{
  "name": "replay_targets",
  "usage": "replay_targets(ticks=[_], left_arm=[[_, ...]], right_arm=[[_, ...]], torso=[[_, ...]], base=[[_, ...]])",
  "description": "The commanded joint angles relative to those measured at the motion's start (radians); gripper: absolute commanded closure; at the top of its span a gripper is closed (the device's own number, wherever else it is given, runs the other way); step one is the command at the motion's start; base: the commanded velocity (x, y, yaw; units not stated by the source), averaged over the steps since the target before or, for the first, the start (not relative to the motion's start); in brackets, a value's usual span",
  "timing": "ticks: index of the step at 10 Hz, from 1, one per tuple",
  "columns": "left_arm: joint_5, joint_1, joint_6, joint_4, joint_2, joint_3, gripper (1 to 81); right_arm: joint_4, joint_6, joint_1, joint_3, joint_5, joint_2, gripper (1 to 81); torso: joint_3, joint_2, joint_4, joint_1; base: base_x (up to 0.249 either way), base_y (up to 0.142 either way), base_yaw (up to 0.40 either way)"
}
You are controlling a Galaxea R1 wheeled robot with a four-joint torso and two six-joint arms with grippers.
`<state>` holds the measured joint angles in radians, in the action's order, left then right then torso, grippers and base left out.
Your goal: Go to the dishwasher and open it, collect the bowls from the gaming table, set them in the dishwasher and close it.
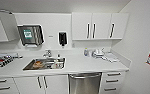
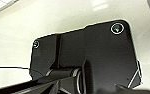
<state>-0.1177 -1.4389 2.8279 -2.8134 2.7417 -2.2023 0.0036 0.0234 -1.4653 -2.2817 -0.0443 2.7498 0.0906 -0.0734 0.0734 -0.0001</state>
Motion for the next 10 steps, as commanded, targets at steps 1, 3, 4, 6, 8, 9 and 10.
replay_targets(ticks=[1,3,4,6,8,9,10], left_arm=[[-0.065,0.048,0.052,-0.066,-0.019,0.015,1.0],[-0.065,0.047,0.052,-0.066,-0.017,0.015,1.0],[-0.065,0.048,0.052,-0.066,-0.017,0.015,1.0],[-0.065,0.048,0.052,-0.066,-0.014,0.015,1.0],[-0.066,0.047,0.052,-0.066,-0.011,0.015,1.0],[-0.066,0.048,0.052,-0.066,-0.011,0.015,1.0],[-0.066,0.047,0.052,-0.066,-0.011,0.013,1.0]], right_arm=[[-0.004,-0.002,0.047,0.015,0.057,-0.013,1.0],[-0.004,-0.002,0.047,0.013,0.057,-0.013,1.0],[-0.004,-0.002,0.047,0.013,0.057,-0.013,1.0],[-0.004,-0.002,0.047,0.013,0.057,-0.013,1.0],[-0.004,-0.002,0.047,0.015,0.057,-0.013,1.0],[-0.005,-0.002,0.046,0.013,0.057,-0.011,1.0],[-0.005,-0.002,0.047,0.013,0.057,-0.011,1.0]], torso=[[0.000,0.000,0.000,0.000],[0.000,0.000,0.000,0.000],[0.000,0.000,0.000,0.000],[0.000,0.000,0.000,0.000],[0.000,0.000,0.000,0.000],[0.000,0.000,0.000,0.000],[0.000,0.000,0.000,0.000]], base=[[0.125,0.077,0.000],[0.124,0.077,0.000],[0.124,0.077,0.000],[0.124,0.076,0.000],[0.124,0.072,0.000],[0.124,0.063,0.000],[0.124,0.000,0.000]])
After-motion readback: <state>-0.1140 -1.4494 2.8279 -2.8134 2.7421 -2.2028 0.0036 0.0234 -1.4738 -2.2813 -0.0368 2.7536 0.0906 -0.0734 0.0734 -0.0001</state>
